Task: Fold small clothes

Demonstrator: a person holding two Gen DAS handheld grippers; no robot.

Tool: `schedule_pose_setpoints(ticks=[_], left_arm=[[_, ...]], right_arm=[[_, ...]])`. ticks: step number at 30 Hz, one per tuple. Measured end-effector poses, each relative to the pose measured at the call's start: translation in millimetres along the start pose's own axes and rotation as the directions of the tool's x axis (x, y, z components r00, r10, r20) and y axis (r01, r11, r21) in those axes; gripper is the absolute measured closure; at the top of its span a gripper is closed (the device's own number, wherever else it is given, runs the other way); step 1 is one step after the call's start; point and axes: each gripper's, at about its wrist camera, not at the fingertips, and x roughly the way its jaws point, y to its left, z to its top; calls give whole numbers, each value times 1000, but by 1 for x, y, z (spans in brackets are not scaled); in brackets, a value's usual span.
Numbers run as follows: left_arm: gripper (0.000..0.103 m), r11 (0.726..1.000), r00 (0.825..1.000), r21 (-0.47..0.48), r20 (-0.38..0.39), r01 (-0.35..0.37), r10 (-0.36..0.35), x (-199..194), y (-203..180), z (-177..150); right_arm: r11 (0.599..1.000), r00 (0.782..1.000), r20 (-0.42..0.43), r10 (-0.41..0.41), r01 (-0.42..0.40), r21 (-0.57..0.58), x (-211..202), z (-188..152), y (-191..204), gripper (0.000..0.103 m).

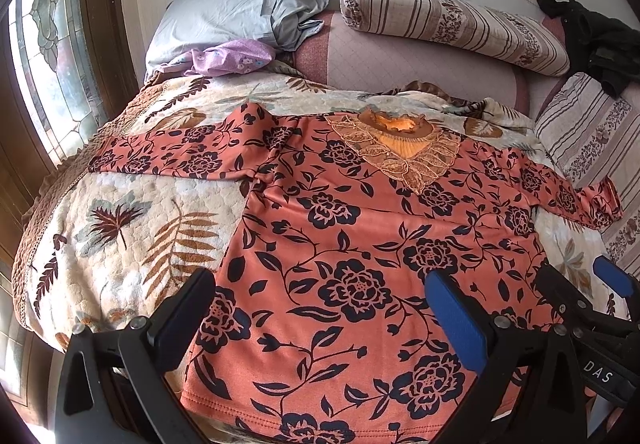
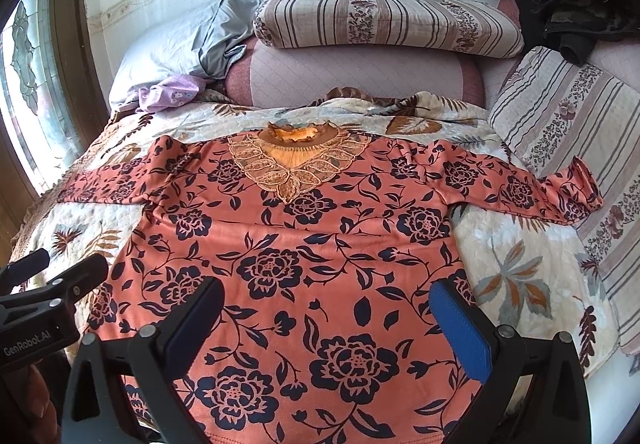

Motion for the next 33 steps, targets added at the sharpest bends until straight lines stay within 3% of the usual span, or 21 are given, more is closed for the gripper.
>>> schedule_pose_setpoints(ticks=[23, 33], left_arm=[[0, 999, 1000, 24, -4, -28, 28, 0, -1, 2], [0, 999, 1000, -28, -8, 24, -24, 3, 3, 2]], right_arm=[[1000, 1000, -3, 4, -4, 4, 2, -1, -2, 0], [1000, 1000, -4, -4, 4, 0, 5, 1, 0, 0]])
